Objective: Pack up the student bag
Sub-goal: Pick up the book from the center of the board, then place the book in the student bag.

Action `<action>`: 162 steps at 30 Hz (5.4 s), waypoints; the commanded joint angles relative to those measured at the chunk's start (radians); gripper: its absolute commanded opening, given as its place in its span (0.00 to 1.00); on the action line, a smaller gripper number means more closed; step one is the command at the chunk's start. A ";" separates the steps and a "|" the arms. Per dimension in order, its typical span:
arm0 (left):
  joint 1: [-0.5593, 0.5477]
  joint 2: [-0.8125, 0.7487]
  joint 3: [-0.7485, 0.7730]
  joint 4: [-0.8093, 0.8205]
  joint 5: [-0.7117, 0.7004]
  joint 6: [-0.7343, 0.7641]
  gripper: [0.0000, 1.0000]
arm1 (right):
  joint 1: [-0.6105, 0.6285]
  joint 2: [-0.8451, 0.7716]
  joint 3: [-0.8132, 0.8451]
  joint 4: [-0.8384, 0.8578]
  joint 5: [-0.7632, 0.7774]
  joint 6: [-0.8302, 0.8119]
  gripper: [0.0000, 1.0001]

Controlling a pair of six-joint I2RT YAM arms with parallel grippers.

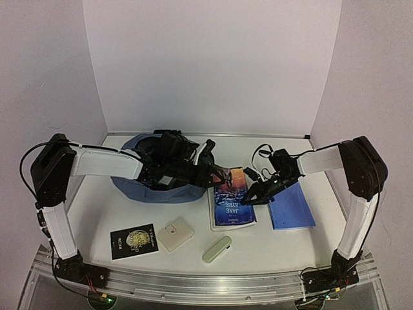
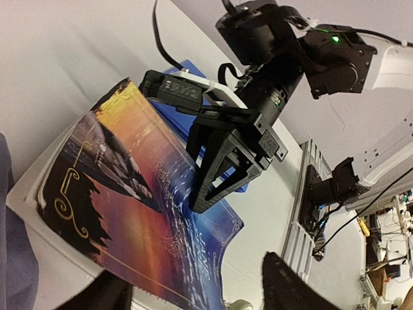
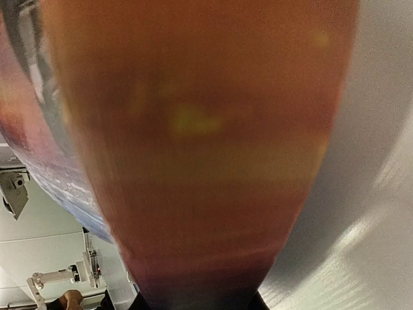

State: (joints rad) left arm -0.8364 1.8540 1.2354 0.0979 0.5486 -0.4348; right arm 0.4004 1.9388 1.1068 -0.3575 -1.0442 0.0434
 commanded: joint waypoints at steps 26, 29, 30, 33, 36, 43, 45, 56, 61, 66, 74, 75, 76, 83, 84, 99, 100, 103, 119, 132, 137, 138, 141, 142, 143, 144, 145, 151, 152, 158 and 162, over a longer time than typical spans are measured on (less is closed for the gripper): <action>0.020 -0.191 0.328 -0.640 -0.010 0.567 1.00 | 0.209 -0.331 0.512 -0.795 0.324 -0.726 0.00; 0.018 -0.169 0.342 -0.655 0.074 0.570 1.00 | 0.226 -0.334 0.541 -0.814 0.321 -0.752 0.00; 0.015 -0.161 0.343 -0.656 0.103 0.570 1.00 | 0.229 -0.333 0.549 -0.817 0.325 -0.758 0.00; 0.011 -0.142 0.347 -0.668 0.155 0.571 0.91 | 0.238 -0.330 0.573 -0.829 0.332 -0.777 0.00; 0.011 -0.134 0.343 -0.670 0.215 0.568 0.81 | 0.247 -0.331 0.588 -0.837 0.338 -0.793 0.00; 0.005 -0.129 0.313 -0.631 0.326 0.548 0.40 | 0.262 -0.335 0.606 -0.858 0.339 -0.843 0.00; 0.004 -0.136 0.304 -0.615 0.347 0.540 0.33 | 0.263 -0.334 0.612 -0.860 0.328 -0.848 0.00; -0.007 -0.138 0.293 -0.597 0.352 0.532 0.53 | 0.266 -0.320 0.651 -0.885 0.267 -0.864 0.00; -0.009 -0.133 0.293 -0.597 0.356 0.538 0.35 | 0.268 -0.318 0.653 -0.883 0.280 -0.867 0.03; 0.005 -0.177 0.238 -0.497 0.367 0.463 0.01 | 0.261 -0.303 0.679 -0.850 0.273 -0.764 0.48; 0.161 -0.306 0.029 0.036 0.403 0.025 0.00 | 0.005 -0.198 0.811 -0.690 -0.033 -0.386 0.98; 0.173 -0.318 0.013 0.084 0.396 -0.014 0.00 | -0.028 -0.200 0.801 -0.634 -0.057 -0.333 0.98; 0.183 -0.328 0.002 0.123 0.383 -0.046 0.00 | -0.052 -0.212 0.775 -0.579 -0.068 -0.270 0.98; 0.221 -0.389 -0.062 0.360 0.267 -0.267 0.00 | -0.063 -0.319 0.521 -0.178 -0.038 0.020 0.98; 0.227 -0.392 -0.067 0.398 0.265 -0.291 0.00 | -0.063 -0.324 0.495 -0.136 -0.044 0.056 0.98; 0.232 -0.385 -0.110 0.706 0.261 -0.526 0.00 | 0.021 -0.360 0.304 0.258 -0.163 0.305 0.94; 0.233 -0.380 -0.117 0.733 0.263 -0.550 0.00 | 0.030 -0.356 0.303 0.263 -0.169 0.309 0.90; 0.234 -0.359 -0.122 0.793 0.265 -0.596 0.00 | 0.045 -0.350 0.306 0.280 -0.181 0.323 0.76; 0.237 -0.449 -0.039 0.039 -0.145 -0.199 0.64 | 0.045 -0.337 0.251 0.507 -0.067 0.605 0.00; 0.224 -0.218 0.208 -0.633 -0.517 0.106 0.52 | -0.026 -0.312 0.133 0.505 0.145 0.652 0.00; 0.193 -0.074 0.267 -0.694 -0.619 0.142 0.49 | -0.027 -0.301 0.108 0.506 0.157 0.669 0.00; 0.189 -0.056 0.280 -0.701 -0.644 0.145 0.49 | -0.027 -0.300 0.105 0.506 0.157 0.669 0.00; 0.178 0.020 0.318 -0.716 -0.703 0.167 0.49 | -0.027 -0.296 0.100 0.509 0.156 0.672 0.00; 0.176 0.047 0.337 -0.730 -0.725 0.170 0.49 | -0.027 -0.294 0.099 0.510 0.156 0.673 0.00; 0.177 0.070 0.353 -0.741 -0.750 0.173 0.48 | -0.027 -0.293 0.099 0.511 0.155 0.674 0.00; 0.177 0.099 0.372 -0.753 -0.778 0.177 0.47 | -0.027 -0.291 0.099 0.512 0.154 0.675 0.00; 0.177 0.129 0.392 -0.771 -0.804 0.180 0.46 | -0.027 -0.290 0.099 0.514 0.153 0.676 0.00; 0.174 0.232 0.476 -0.839 -0.941 0.191 0.45 | -0.026 -0.285 0.099 0.515 0.145 0.676 0.00; 0.173 0.245 0.486 -0.851 -0.958 0.192 0.45 | -0.026 -0.284 0.098 0.515 0.144 0.675 0.00; 0.171 0.294 0.502 -0.898 -0.975 0.198 0.48 | -0.026 -0.276 0.099 0.518 0.140 0.677 0.00; 0.172 0.312 0.488 -0.900 -0.957 0.196 0.44 | -0.025 -0.272 0.099 0.524 0.137 0.682 0.00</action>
State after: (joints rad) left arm -0.6717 2.1387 1.7083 -0.7424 -0.3823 -0.2497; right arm 0.3698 1.6879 1.1751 -0.0156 -0.8352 0.7226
